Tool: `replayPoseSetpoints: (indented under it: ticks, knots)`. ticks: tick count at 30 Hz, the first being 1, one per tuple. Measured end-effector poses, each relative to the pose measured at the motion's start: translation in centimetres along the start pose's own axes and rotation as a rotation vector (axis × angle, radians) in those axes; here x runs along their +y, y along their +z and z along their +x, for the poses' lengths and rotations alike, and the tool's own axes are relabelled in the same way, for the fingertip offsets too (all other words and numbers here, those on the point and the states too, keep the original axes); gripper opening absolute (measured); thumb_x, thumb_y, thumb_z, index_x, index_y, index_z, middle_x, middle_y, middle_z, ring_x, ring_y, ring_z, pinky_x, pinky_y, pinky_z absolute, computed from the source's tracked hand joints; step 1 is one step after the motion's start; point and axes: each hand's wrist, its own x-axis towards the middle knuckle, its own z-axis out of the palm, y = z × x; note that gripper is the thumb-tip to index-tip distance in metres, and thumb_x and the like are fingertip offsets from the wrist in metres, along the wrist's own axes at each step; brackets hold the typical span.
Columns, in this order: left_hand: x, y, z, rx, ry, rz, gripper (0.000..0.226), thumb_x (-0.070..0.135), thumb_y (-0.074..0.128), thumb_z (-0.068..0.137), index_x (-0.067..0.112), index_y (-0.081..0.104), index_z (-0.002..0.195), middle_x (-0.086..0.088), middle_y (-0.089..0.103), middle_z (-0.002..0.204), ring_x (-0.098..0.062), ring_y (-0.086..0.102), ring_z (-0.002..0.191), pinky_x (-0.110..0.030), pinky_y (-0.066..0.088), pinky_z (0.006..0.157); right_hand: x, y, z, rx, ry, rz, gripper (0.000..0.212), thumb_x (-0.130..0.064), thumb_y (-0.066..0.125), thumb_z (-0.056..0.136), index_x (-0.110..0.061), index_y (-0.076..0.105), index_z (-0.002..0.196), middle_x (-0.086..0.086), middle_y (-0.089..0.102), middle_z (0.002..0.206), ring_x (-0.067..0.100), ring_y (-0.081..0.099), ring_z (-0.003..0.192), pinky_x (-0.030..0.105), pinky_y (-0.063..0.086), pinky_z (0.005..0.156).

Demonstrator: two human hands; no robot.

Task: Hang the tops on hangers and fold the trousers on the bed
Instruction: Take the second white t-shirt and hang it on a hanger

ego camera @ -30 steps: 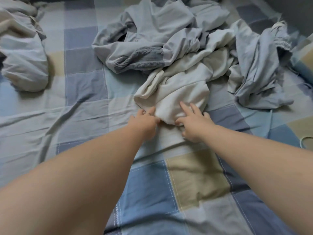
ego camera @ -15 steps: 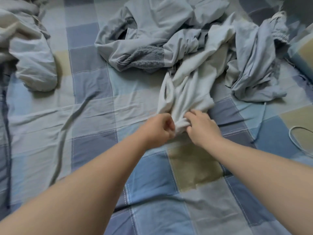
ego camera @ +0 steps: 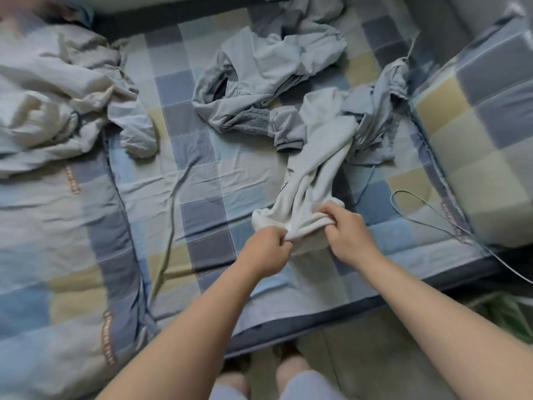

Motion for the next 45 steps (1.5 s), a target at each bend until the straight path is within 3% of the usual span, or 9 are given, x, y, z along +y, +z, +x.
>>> replayPoseSetpoints:
  ticks: [6,16,20,25,31,35,38,42,45]
  knots:
    - [3.9,-0.8,-7.5,0.39,0.059,0.029,0.02,0.024,0.043,0.103,0.016,0.062,0.107,-0.001,0.058,0.111,-0.029,0.046,0.104,-0.041,0.038,0.079,-4.9,-6.6,-5.9,0.092,-0.028,0.119,0.016,-0.004,0.058,0.089,-0.016,0.068,0.087,-0.003,0.067,0.076,0.014,0.058,0.074,0.029,0.04,0.064]
    - [11.6,-2.7,-12.6,0.83,0.208,-0.327,0.017,0.029,0.066,0.093,0.014,0.056,0.094,-0.005,0.059,0.091,-0.025,0.053,0.083,-0.043,0.045,0.074,-12.7,-15.7,-9.2,0.262,-0.225,0.265,0.02,-0.009,0.059,0.094,-0.016,0.062,0.075,-0.007,0.057,0.064,0.007,0.049,0.063,0.028,0.039,0.062]
    - [15.2,-2.9,-15.8,0.906,0.483,-0.528,0.026,0.041,0.062,0.093,0.019,0.049,0.098,-0.003,0.058,0.094,-0.024,0.061,0.083,-0.045,0.052,0.075,-17.5,-18.8,-8.1,0.319,-0.259,0.352,0.028,-0.015,0.055,0.098,-0.009,0.051,0.07,-0.003,0.048,0.064,0.008,0.042,0.06,0.031,0.036,0.059]
    - [17.8,-4.8,-16.3,0.694,0.49,-0.441,0.087,0.057,0.082,0.069,0.026,0.037,0.136,0.005,0.053,0.133,-0.017,0.055,0.123,-0.033,0.049,0.097,-23.5,-20.6,-8.3,0.277,-0.253,0.559,0.022,-0.014,0.054,0.095,-0.006,0.053,0.074,0.006,0.052,0.068,0.022,0.054,0.065,0.05,0.052,0.059]
    - [19.7,-9.9,-15.8,0.781,0.452,-0.509,0.009,0.029,0.06,0.084,0.031,0.062,0.092,0.009,0.07,0.089,-0.019,0.067,0.089,-0.049,0.055,0.081,-24.6,-21.3,-9.2,0.192,-0.228,0.734,0.014,-0.009,0.058,0.1,0.003,0.063,0.104,0.03,0.068,0.104,0.043,0.069,0.098,0.055,0.059,0.083]
    - [19.3,-11.4,-15.9,0.729,0.387,-0.798,0.009,0.019,0.067,0.091,0.025,0.068,0.097,0.011,0.075,0.088,-0.01,0.071,0.089,-0.04,0.057,0.082,-19.5,-20.7,-9.9,0.075,-0.238,0.692,0.027,-0.005,0.061,0.097,-0.004,0.058,0.124,0.012,0.069,0.122,0.017,0.066,0.111,0.025,0.056,0.088]
    - [19.7,-12.4,-16.2,0.711,0.277,-1.041,0.011,0.018,0.071,0.091,0.021,0.07,0.101,0.004,0.077,0.097,-0.017,0.072,0.097,-0.038,0.057,0.086,-14.1,-18.3,-10.5,-0.035,-0.165,0.489,0.05,-0.024,0.074,0.09,-0.016,0.053,0.135,-0.002,0.059,0.134,0.01,0.055,0.125,0.028,0.045,0.107]
    - [21.0,-13.7,-17.3,0.597,0.244,-1.28,0.022,0.017,0.073,0.09,0.008,0.069,0.11,-0.007,0.078,0.092,-0.024,0.076,0.088,-0.036,0.061,0.071,-10.1,-13.5,-11.1,-0.13,-0.01,0.403,0.089,-0.055,0.086,0.061,-0.028,0.047,0.137,-0.015,0.056,0.128,0.001,0.054,0.117,0.015,0.045,0.087]
    - [21.9,-14.5,-18.1,0.526,0.256,-1.362,0.016,0.015,0.073,0.091,0.01,0.067,0.104,-0.006,0.078,0.082,-0.022,0.077,0.08,-0.035,0.061,0.066,-9.0,-11.0,-10.5,-0.105,0.051,0.269,0.059,-0.06,0.078,0.064,-0.037,0.061,0.117,-0.017,0.068,0.111,0.011,0.064,0.11,0.015,0.045,0.07]
